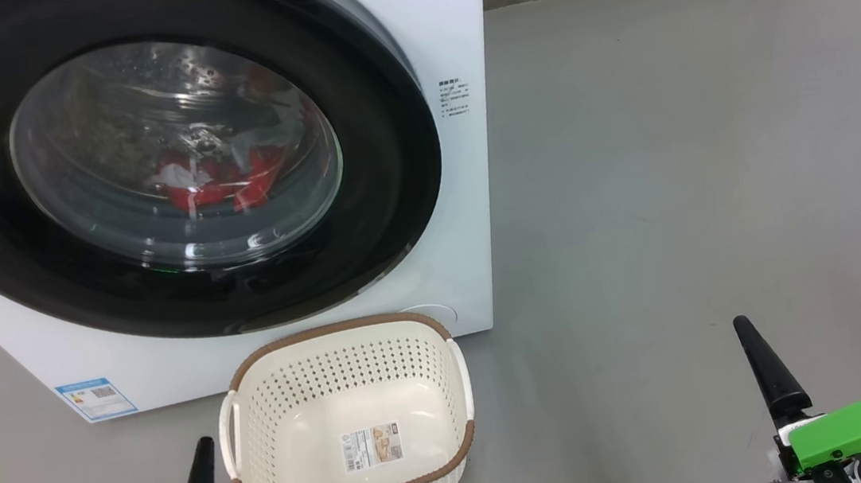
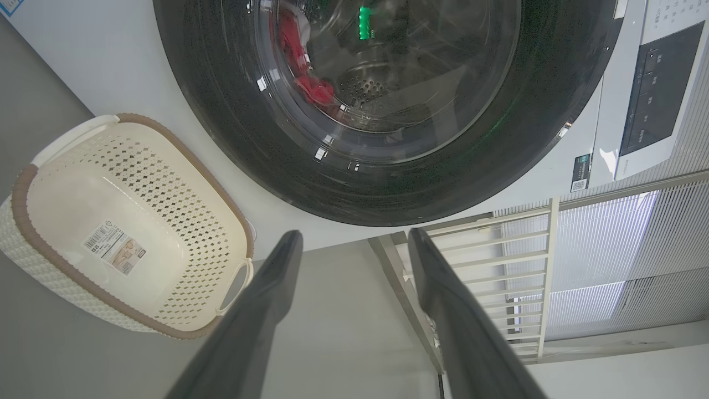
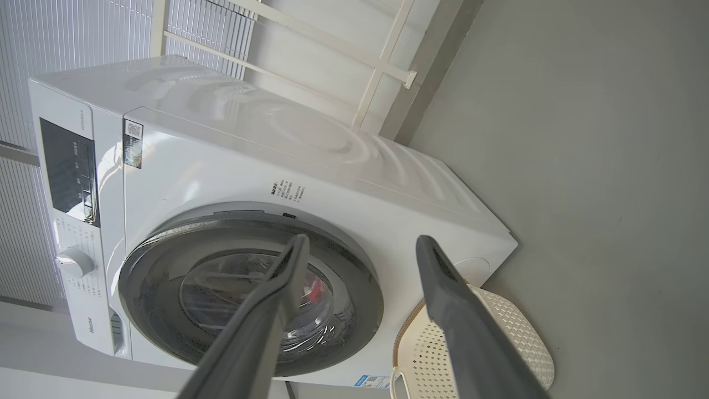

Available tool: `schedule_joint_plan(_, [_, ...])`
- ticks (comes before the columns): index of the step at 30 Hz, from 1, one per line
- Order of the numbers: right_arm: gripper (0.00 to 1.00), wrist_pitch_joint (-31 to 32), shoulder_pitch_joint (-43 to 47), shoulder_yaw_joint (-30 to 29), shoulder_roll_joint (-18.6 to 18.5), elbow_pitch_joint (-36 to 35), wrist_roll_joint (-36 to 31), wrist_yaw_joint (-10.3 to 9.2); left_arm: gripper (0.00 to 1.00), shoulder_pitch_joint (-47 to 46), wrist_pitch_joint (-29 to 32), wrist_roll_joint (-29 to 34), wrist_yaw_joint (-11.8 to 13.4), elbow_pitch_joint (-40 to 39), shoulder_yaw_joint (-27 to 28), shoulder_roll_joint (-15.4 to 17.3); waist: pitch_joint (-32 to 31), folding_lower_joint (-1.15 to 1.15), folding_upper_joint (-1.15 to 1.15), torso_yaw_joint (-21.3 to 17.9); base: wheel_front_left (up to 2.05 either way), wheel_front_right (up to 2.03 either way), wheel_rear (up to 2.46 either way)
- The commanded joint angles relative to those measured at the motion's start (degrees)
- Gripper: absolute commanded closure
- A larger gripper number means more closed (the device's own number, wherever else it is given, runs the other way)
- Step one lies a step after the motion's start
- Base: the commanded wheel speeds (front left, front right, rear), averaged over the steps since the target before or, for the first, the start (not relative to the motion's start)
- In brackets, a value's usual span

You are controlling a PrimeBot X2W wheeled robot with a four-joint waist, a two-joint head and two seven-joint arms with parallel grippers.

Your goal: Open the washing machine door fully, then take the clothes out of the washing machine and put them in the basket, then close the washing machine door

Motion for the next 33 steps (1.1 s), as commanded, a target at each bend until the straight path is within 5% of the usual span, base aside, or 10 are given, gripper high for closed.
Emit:
schedule_joint_plan(1, [0.00, -0.7, -2.6, 0.2, -0.5, -1.8, -1.3, -0.01, 0.00, -2.3, -0.5, 0.9, -0.2, -1.8, 0.8, 0.8, 0.0, -0.01, 0.00, 0.0, 0.00, 0.00, 0.00])
schedule_joint_plan(33, [0.00, -6.1, -3.6, 2.0, -0.7, -7.0, -29.9, -0.02, 0.00, -2.7, -5.9, 25.5, -0.1, -7.5, 1.8, 1.0, -0.3, -0.01, 0.00, -0.4, 0.00, 0.00, 0.00])
